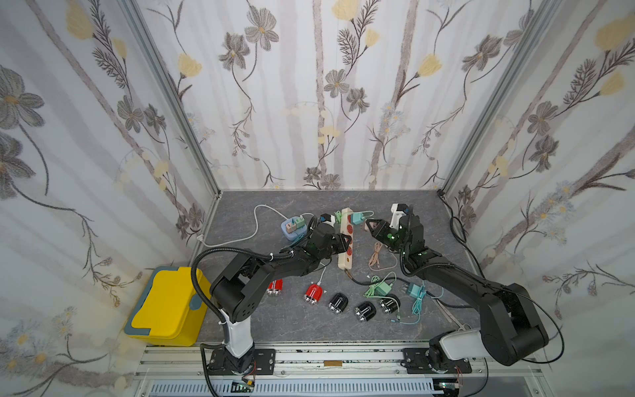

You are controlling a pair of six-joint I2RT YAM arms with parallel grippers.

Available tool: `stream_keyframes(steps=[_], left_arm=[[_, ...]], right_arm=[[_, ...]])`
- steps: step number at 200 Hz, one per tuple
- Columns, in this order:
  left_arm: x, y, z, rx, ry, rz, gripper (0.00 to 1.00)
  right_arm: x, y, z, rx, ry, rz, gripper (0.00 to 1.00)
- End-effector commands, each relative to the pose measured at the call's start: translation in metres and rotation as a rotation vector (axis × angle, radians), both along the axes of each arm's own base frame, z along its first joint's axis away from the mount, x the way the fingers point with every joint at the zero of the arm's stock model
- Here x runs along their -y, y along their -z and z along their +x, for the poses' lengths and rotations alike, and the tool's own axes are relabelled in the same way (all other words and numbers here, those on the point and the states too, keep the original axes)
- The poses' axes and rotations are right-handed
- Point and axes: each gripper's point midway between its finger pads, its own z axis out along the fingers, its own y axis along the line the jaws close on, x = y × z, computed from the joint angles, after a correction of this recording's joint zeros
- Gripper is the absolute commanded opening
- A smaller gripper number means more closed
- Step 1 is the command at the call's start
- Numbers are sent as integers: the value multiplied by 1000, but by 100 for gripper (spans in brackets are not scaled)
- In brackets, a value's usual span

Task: Unplug the electric shaver
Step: Remove the plug from the socket, then place the plug at the center of the board.

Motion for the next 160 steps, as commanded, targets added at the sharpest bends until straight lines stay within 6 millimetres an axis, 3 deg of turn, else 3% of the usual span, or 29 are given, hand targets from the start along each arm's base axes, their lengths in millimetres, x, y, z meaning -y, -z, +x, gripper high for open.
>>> stream_keyframes(steps=[1, 36, 85, 160], left_arm=[[2, -39, 7, 101, -7, -130, 18], [-9, -44, 13, 110, -38, -164, 18], [-10, -41, 20, 102, -55, -191, 19], [-16, -47, 45, 110, -118, -298, 19]], right_arm=[[-9, -32, -6, 109, -72, 33, 5], [-11, -61, -20, 188, -130, -19, 6], [-27, -122, -50, 353, -242, -73, 6], [-61, -204, -118, 563, -492, 12, 8]])
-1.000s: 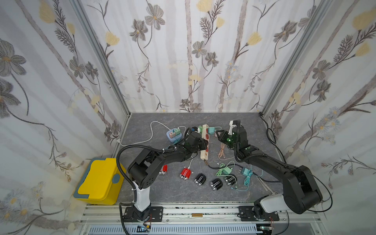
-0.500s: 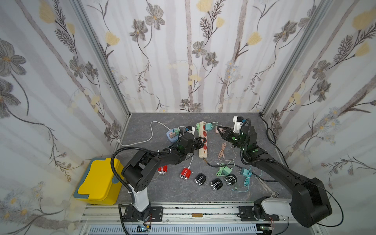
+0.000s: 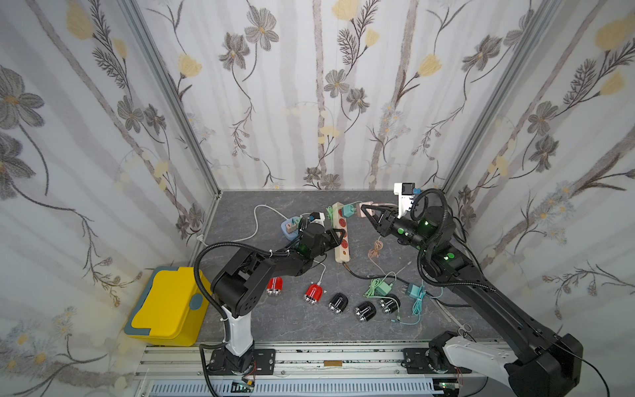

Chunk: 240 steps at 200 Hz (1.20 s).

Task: Unplug the electric shaver
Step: Place the plug at the center of the board.

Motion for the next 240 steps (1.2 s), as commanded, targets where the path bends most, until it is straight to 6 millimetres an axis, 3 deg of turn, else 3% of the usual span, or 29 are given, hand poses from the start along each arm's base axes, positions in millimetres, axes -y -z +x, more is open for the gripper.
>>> stream_keyframes(steps=[1, 61, 94, 124, 146, 181, 240], left_arm=[[5, -42, 16, 123, -23, -118, 19], [12, -28, 33, 128, -38, -113, 19], [14, -18, 41, 117, -42, -93, 19], [16, -17, 47, 120, -42, -90, 19], [18, -23, 49, 129, -32, -104, 19], [14, -34, 48, 135, -20, -117, 19], [5, -46, 44, 145, -12, -127, 19]], right_arm=[[-15, -29, -29, 96, -140, 23, 8], [-42, -92, -92, 266, -387, 67, 7], [-47, -111, -114, 326, -475, 90, 7], [-52, -114, -119, 324, -514, 107, 8], [-60, -95, -112, 282, -519, 96, 8], [-73, -48, -98, 210, -521, 72, 8], [-81, 64, -81, 13, -492, -16, 7]])
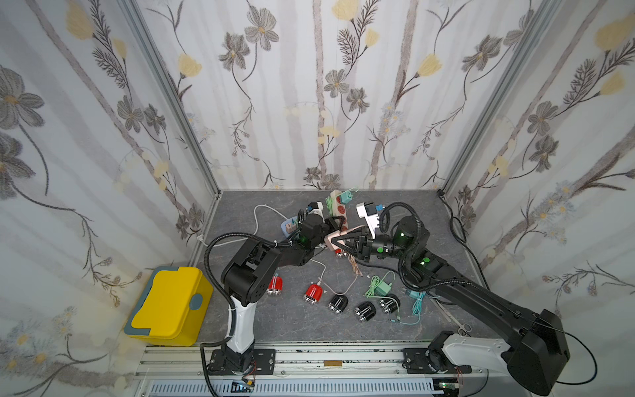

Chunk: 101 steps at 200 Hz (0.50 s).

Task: Unplug the electric shaver
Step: Place the plug at the center of the board.

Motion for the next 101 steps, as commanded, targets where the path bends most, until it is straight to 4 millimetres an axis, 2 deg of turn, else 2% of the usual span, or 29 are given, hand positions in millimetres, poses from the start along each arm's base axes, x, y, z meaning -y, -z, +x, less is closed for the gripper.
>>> stream_keyframes(steps=[1, 16, 20, 61, 101], left_arm=[[3, -28, -2, 81, 24, -43, 19], [3, -28, -4, 81, 27, -44, 19], [2, -29, -3, 83, 24, -44, 20], [1, -30, -5, 85, 24, -46, 20], [0, -29, -7, 81, 24, -49, 19]], right_arm=[[1, 13, 0, 13, 8, 17, 7], [4, 33, -1, -26, 22, -14, 7], [5, 51, -2, -58, 27, -45, 7], [24, 151, 9, -221, 162, -306, 7], [44, 217, 13, -355, 283, -425, 7]])
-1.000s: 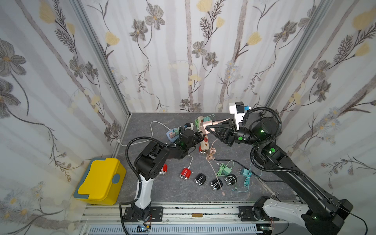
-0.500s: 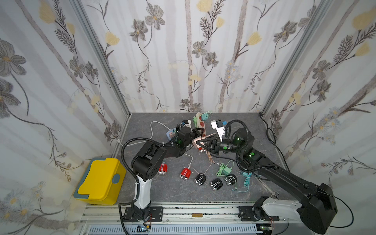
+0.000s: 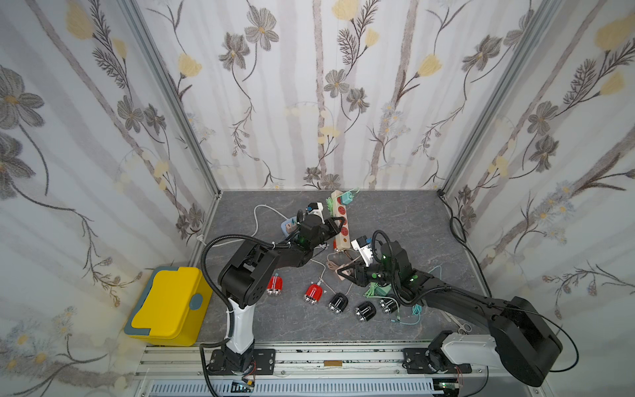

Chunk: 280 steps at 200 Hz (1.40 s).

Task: Unplug the electric shaver
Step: Place the plug at the center of the board.

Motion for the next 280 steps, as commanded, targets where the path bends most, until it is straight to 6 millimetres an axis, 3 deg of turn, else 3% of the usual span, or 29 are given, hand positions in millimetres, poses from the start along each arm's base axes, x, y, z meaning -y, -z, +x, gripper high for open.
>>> stream_keyframes(steps=[1, 57, 88, 103, 123, 142, 160, 183, 207, 228, 231, 249, 280], left_arm=[[1, -26, 1, 84, 2, -46, 19], [-2, -26, -2, 83, -3, -48, 19], [-2, -26, -3, 84, -2, -49, 19], [-3, -26, -3, 84, -5, -49, 19], [-4, -27, -3, 87, -8, -53, 19], [-2, -29, -3, 89, -6, -68, 19], [-2, -32, -4, 98, -6, -94, 19], [-5, -40, -5, 135, -16, -148, 20], [-3, -46, -7, 161, -11, -182, 21], [-1, -51, -9, 180, -8, -193, 21], [-1, -52, -10, 181, -8, -194, 21], [1, -54, -11, 189, -3, -195, 21], [5, -56, -13, 193, 11, -212, 22]], right_arm=[[12, 26, 11, -26, 98, -76, 7], [32, 84, 21, -130, 214, -250, 22], [39, 92, 23, -142, 247, -286, 35], [47, 92, 24, -140, 266, -314, 45], [60, 83, 26, -118, 297, -333, 57], [75, 68, 28, -94, 323, -335, 60], [79, 45, 27, -47, 306, -307, 57], [74, 11, 30, 28, 276, -253, 46], [70, -16, 47, 77, 296, -225, 42], [69, -25, 66, 101, 337, -241, 45], [67, -37, 74, 121, 347, -227, 46], [63, -52, 92, 137, 368, -217, 47], [54, -58, 115, 158, 361, -218, 53]])
